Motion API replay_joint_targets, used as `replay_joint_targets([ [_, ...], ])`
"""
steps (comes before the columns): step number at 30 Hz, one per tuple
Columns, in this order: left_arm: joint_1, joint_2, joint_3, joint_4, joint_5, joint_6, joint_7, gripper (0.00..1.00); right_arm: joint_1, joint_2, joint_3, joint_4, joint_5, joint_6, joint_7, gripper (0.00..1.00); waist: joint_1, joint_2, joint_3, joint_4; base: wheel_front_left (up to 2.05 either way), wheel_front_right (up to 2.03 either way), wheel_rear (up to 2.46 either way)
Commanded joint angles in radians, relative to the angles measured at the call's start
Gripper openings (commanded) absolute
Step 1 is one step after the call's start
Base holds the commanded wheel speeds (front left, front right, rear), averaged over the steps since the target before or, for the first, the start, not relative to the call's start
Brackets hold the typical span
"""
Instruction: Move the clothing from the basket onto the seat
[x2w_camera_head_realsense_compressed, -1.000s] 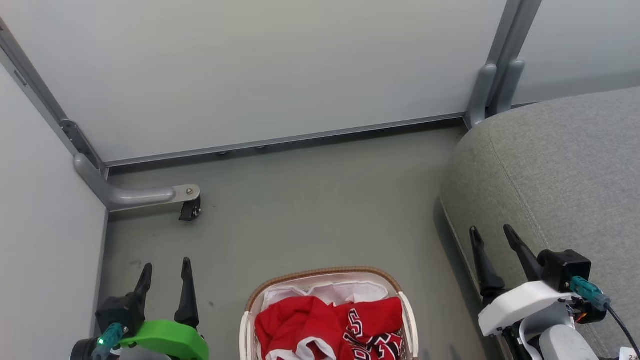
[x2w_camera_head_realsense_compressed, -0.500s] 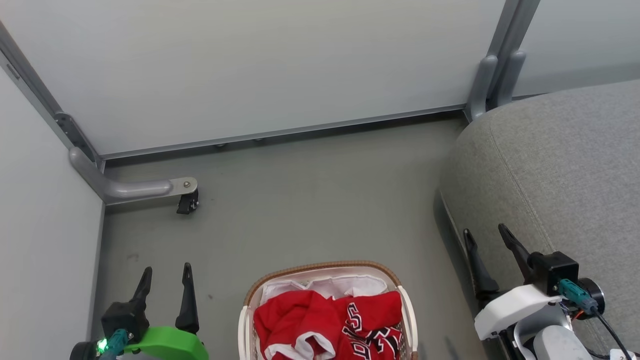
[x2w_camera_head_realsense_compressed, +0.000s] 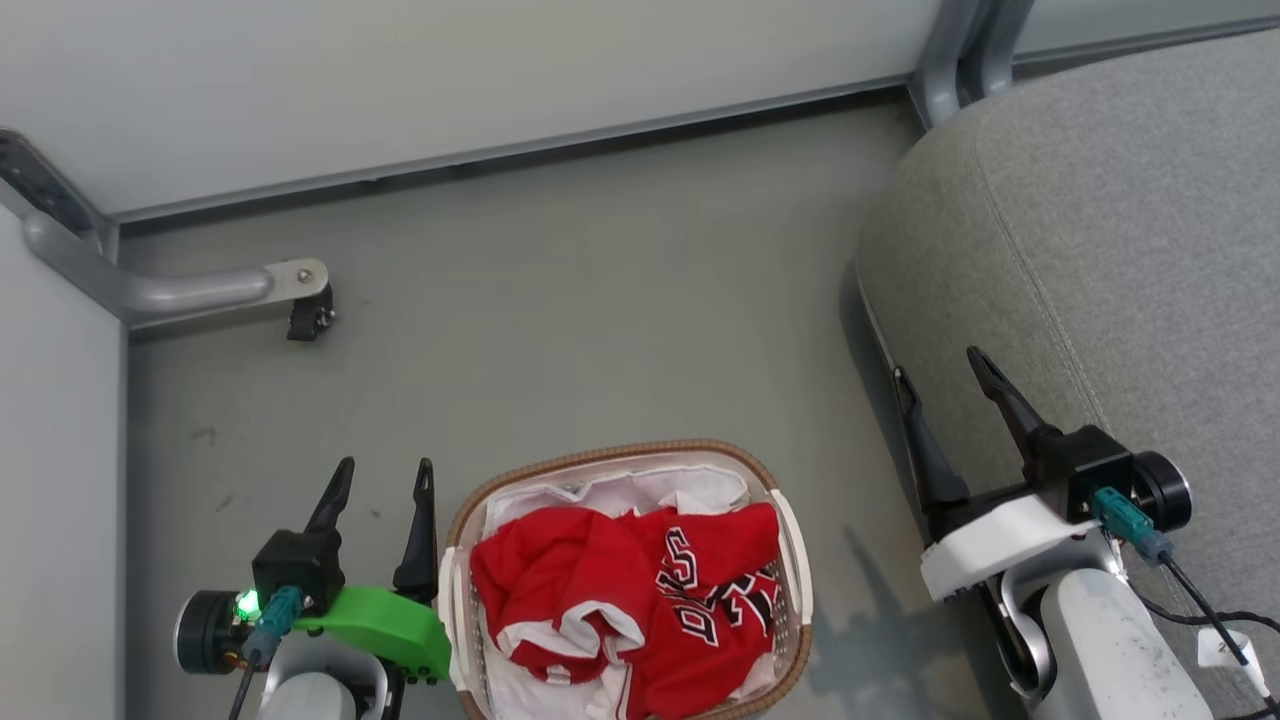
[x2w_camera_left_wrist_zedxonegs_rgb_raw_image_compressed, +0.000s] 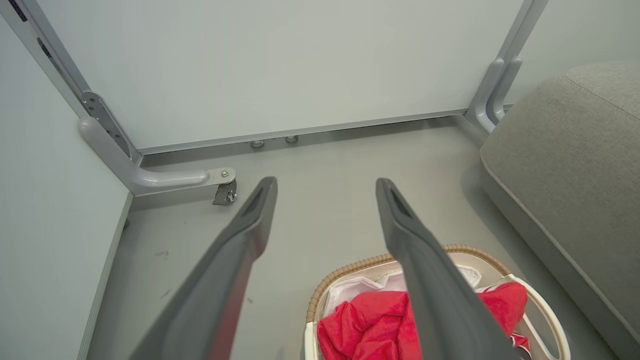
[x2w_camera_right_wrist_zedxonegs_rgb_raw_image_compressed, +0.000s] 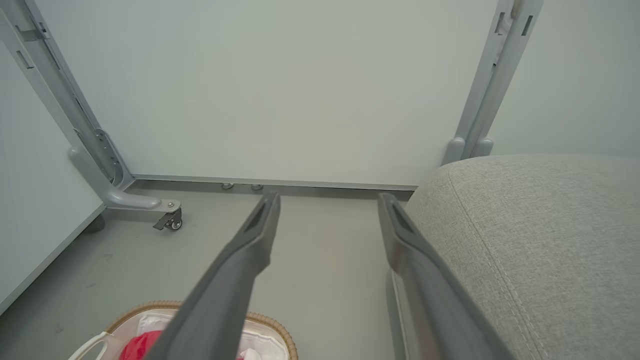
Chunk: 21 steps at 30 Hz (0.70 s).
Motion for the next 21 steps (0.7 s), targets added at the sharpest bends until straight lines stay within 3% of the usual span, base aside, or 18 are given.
replay_joint_targets([
  [1,-0.033,0.003,-0.005,0.009,0.006,-0.004,-0.001,1.0,-0.024,-0.003,0.005,-0.008,0.009,-0.001,-0.005,1.0,-0.0001,0.0,0.095,-0.059,0.0,0.0,0.0],
  [8,-0.105,0.01,-0.072,0.068,0.009,-0.008,-0.001,1.0,-0.081,-0.003,0.047,-0.043,0.044,-0.001,-0.004,1.0,-0.0001,0.0,0.198,-0.126,0.0,0.0,0.0],
  [21,-0.191,0.097,-0.254,0.19,-0.034,-0.008,0.0,1.0,-0.131,-0.003,0.088,-0.082,0.086,-0.001,-0.004,1.0,-0.0001,0.0,0.341,-0.236,0.0,0.0,0.0],
])
